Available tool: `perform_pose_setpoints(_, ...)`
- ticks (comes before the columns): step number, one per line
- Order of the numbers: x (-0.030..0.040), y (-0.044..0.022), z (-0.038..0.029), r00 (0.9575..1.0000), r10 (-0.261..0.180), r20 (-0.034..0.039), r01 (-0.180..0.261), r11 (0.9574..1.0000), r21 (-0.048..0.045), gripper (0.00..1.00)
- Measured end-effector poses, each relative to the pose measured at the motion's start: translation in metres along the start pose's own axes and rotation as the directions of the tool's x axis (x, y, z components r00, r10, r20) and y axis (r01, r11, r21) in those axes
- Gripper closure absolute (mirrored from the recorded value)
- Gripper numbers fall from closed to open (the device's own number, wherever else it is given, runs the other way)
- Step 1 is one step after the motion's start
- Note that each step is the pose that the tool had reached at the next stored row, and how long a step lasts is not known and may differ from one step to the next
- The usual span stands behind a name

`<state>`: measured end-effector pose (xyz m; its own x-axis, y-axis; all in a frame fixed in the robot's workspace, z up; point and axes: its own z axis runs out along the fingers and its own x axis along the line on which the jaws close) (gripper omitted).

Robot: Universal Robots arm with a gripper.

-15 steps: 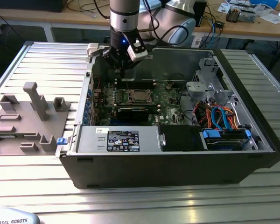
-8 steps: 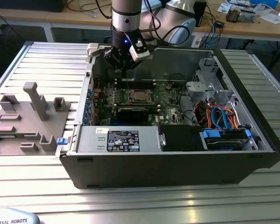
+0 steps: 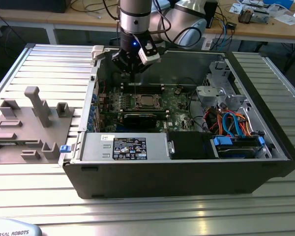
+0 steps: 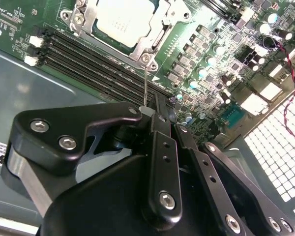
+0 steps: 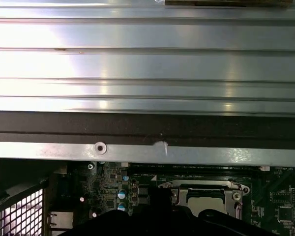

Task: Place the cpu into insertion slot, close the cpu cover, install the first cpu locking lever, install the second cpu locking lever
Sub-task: 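Install the first cpu locking lever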

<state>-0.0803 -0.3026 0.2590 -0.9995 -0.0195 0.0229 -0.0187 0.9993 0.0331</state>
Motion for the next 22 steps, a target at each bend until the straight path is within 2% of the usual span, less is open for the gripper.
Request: perform_pose_setpoints(22, -0.0193, -0.0004, -0.0004, 1.0, 0.0, -0.0003, 0.0, 1.0, 0.0, 0.89)
